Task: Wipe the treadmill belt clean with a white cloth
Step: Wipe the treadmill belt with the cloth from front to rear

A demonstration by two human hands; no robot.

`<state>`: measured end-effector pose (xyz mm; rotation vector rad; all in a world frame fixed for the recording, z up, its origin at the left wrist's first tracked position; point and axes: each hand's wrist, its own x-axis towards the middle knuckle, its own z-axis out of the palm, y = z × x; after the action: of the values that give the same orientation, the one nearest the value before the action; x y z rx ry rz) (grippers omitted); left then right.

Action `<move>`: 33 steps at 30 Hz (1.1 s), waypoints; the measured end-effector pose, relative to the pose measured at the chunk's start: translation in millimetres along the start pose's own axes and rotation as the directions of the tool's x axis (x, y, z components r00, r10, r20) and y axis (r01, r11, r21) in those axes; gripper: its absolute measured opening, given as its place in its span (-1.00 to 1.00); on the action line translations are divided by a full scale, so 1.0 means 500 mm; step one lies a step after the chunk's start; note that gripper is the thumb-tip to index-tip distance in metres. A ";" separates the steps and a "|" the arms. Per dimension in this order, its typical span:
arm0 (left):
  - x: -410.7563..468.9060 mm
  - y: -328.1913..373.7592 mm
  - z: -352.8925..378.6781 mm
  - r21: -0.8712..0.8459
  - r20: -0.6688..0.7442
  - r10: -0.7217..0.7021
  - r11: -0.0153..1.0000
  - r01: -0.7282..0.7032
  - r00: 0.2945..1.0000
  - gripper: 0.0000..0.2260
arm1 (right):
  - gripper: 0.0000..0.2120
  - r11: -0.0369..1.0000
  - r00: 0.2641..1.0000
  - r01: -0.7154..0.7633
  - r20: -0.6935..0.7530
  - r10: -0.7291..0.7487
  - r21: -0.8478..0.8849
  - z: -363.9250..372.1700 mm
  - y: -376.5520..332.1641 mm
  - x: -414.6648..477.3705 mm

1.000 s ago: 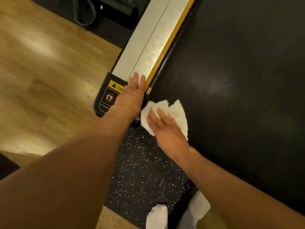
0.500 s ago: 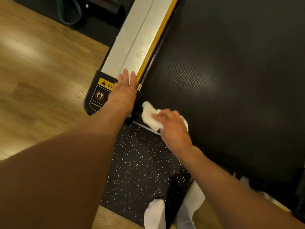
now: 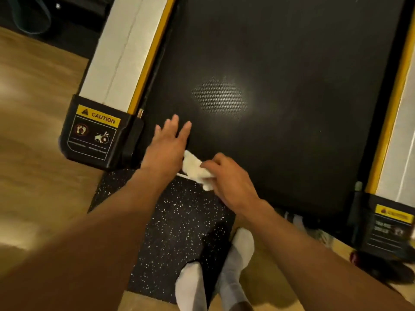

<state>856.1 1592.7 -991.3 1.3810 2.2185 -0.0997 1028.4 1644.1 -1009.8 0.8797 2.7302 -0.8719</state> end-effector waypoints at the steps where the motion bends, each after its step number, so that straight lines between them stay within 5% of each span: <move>1: 0.002 0.027 0.010 -0.025 0.003 0.031 0.999 -0.030 1.000 -0.23 | -0.63 0.998 0.992 -0.059 -0.109 0.061 0.024 -0.009 0.025 0.002; 3: 0.011 0.066 0.022 -0.011 -0.006 0.085 0.996 -0.085 0.996 -0.27 | -0.71 0.976 0.938 -0.216 -0.268 0.218 0.039 -0.040 0.089 0.012; 5: 0.019 0.099 0.032 0.088 -0.006 0.186 0.979 -0.185 0.982 -0.30 | -0.79 0.954 0.926 -0.299 -0.252 0.282 -0.028 -0.066 0.135 0.011; 9: 0.030 0.162 0.033 0.162 0.016 0.271 0.949 -0.269 0.963 -0.44 | -0.78 1.000 0.999 -0.025 0.037 0.025 -0.001 -0.069 0.136 -0.040; 12: 0.034 0.206 0.031 0.155 0.036 0.287 0.945 -0.289 0.957 -0.47 | -0.81 0.942 0.944 -0.261 -0.147 0.295 0.212 -0.107 0.186 -0.053; 15: 0.046 0.244 0.039 0.182 0.080 0.335 0.921 -0.344 0.939 -0.41 | -0.80 0.867 0.810 -0.461 -0.311 0.497 0.186 -0.131 0.235 -0.091; 18: 0.055 0.292 0.049 0.167 0.179 0.267 0.940 -0.296 0.947 -0.46 | -0.78 0.923 0.930 -0.358 -0.029 0.366 0.142 -0.109 0.217 -0.138; 20: 0.058 0.322 0.050 0.158 0.242 0.197 0.958 -0.239 0.950 -0.51 | -0.79 0.890 0.924 -0.379 0.156 0.350 0.252 -0.119 0.223 -0.149; 22: 0.062 0.345 0.047 0.135 0.281 0.160 0.970 -0.204 0.946 -0.50 | -0.78 0.819 0.879 -0.458 0.042 0.474 0.347 -0.144 0.256 -0.144; 25: 0.074 0.359 0.042 0.158 0.347 0.149 0.964 -0.215 0.926 -0.38 | -0.80 0.741 0.685 -0.607 -0.283 0.671 0.286 -0.176 0.319 -0.159; 27: 0.079 0.363 0.046 0.193 0.401 0.132 0.955 -0.225 0.907 -0.31 | -0.81 0.772 0.726 -0.609 -0.263 0.635 0.182 -0.160 0.326 -0.183; 29: 0.081 0.368 0.055 0.214 0.422 0.103 0.954 -0.209 0.901 -0.29 | -0.79 0.853 0.856 -0.500 -0.064 0.513 0.150 -0.134 0.303 -0.212; 31: 0.083 0.374 0.062 0.213 0.424 0.085 0.958 -0.191 0.902 -0.28 | -0.77 0.878 0.900 -0.436 0.107 0.423 0.196 -0.126 0.292 -0.239; 33: 0.083 0.379 0.066 0.206 0.431 0.070 0.963 -0.174 0.900 -0.27 | -0.77 0.824 0.843 -0.508 -0.049 0.535 0.252 -0.148 0.318 -0.243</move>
<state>1016.6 1706.3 -1000.1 1.4595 1.7959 -0.5847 1222.2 1731.6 -989.8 1.6727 2.2887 -1.0419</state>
